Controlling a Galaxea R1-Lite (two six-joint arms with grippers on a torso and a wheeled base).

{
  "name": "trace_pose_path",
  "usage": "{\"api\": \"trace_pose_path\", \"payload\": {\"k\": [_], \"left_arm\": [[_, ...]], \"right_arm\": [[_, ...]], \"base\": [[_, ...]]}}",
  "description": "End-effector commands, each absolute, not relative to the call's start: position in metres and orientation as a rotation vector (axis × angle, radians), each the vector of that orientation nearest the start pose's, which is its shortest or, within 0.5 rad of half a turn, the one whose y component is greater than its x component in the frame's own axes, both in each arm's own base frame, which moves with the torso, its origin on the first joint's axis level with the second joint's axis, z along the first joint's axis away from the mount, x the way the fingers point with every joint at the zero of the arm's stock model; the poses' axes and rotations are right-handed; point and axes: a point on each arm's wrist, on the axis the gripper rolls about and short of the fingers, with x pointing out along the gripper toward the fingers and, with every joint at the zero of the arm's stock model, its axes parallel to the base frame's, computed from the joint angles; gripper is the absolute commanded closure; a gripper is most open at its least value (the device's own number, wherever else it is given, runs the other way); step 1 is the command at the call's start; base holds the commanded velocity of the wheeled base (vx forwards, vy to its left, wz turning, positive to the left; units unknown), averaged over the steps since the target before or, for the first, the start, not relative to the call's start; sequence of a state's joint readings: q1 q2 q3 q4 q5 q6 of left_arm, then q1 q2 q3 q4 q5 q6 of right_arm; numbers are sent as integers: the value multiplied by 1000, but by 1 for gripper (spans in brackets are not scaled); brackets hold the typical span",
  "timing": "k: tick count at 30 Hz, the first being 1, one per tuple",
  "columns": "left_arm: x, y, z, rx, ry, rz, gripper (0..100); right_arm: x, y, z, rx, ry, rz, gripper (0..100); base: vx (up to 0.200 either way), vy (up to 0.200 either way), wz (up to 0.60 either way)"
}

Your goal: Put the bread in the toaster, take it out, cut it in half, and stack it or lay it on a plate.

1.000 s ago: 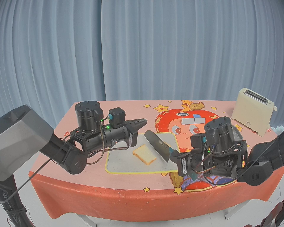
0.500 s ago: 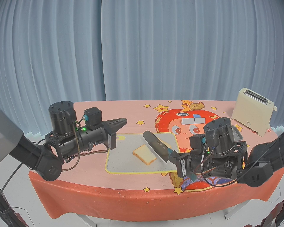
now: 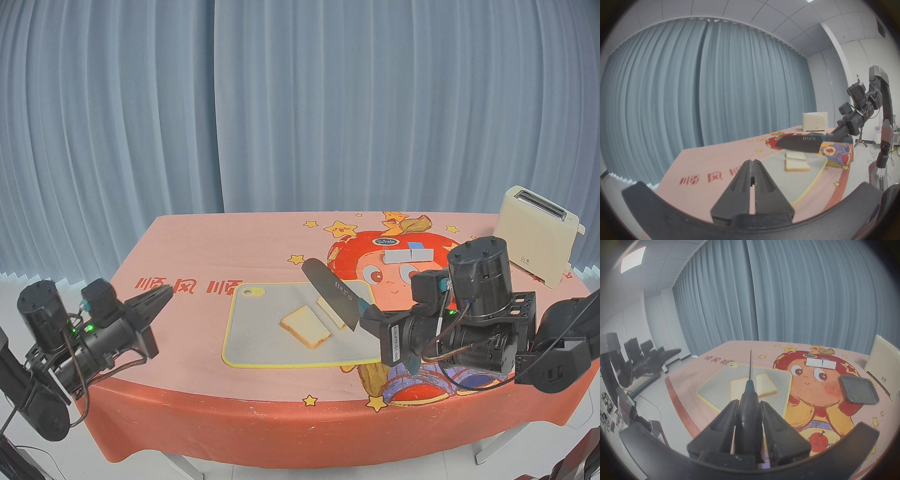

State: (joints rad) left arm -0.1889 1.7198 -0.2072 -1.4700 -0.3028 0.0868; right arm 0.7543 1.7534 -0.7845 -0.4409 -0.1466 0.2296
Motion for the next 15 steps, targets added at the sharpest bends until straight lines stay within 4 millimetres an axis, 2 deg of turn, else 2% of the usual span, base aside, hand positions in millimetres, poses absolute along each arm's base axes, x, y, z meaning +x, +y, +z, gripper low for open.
{"api": "trace_pose_path", "payload": {"k": [1, 7, 11, 15], "left_arm": [[176, -15, 125, 47, 4, -348, 100], [159, 0, 145, 67, -117, -264, 100], [147, 1, 157, 80, -188, -251, 100], [136, 6, 156, 85, -147, -266, 100]], "right_arm": [[220, 200, 157, 25, 468, 538, 100], [224, 189, 171, 71, 383, 517, 100], [213, 180, 183, 88, 343, 523, 100], [208, 175, 194, 106, 307, 530, 100]], "base": [[0, 0, 0], [0, 0, 0], [0, 0, 0], [0, 0, 0]]}}
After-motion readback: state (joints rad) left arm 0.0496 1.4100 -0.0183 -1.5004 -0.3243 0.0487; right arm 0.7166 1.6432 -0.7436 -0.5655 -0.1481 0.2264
